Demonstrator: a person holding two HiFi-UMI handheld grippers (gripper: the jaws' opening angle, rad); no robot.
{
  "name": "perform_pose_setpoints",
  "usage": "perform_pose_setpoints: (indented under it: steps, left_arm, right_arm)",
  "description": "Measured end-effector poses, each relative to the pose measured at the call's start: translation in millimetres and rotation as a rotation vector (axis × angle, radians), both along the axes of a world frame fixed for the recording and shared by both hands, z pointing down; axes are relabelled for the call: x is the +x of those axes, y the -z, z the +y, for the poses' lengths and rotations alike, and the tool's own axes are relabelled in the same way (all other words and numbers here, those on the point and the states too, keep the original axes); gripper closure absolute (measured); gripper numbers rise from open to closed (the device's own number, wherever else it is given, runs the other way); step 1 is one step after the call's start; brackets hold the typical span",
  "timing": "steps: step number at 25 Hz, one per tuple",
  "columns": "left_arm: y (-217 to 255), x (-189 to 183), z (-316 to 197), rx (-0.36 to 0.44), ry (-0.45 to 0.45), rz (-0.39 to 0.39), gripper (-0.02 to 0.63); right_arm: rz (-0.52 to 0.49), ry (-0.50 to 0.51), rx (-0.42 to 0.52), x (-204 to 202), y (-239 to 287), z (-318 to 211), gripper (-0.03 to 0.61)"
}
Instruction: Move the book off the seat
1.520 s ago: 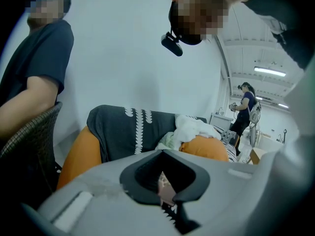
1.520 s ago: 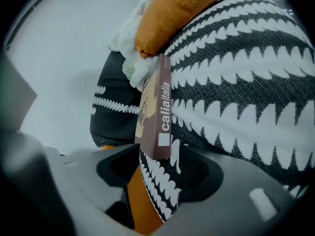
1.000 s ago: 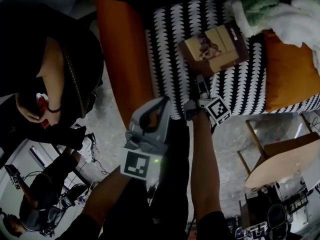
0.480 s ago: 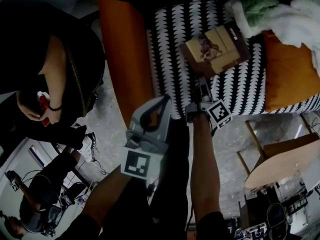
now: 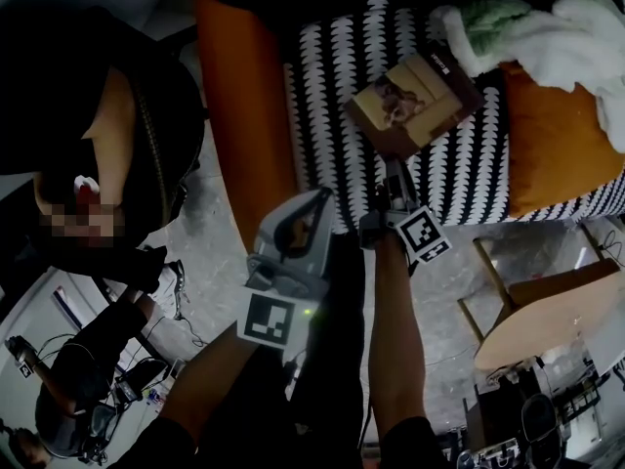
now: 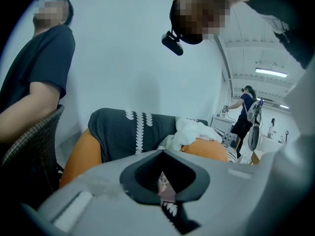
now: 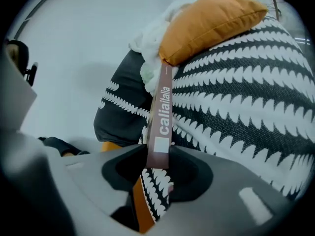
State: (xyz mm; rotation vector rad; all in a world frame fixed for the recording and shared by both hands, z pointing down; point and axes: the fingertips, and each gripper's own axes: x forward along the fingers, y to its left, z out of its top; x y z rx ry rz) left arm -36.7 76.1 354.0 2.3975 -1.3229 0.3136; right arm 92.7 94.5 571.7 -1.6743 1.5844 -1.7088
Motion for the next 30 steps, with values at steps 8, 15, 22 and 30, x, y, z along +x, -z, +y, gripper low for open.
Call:
perform_pose_setpoints:
  steps: [8, 15, 22, 30]
  left_arm:
    - [9.0, -13.3, -8.4, 0.003, 0.006, -0.004, 0.607]
    - [14.0, -13.7, -0.1, 0.025, 0.013, 0.002, 0.607]
    - [54.0, -12.7, -7.5, 0.062, 0.001, -0.009, 0.607]
    - [89.5, -18.6, -17.6, 0.094, 0.016, 0.004, 0.607]
  right_arm:
    - [0.107, 0.054, 0.018, -6.0, 20.7, -2.4, 0.425]
    - [0.169, 0.065, 0.053, -3.7, 38.7, 10.4, 0.425]
    - [0.2, 0.057, 0.072, -0.6, 84.2, 14.1, 0.426]
    - [0.25, 0.061, 0.131, -2.9, 133.7, 5.2, 0.426]
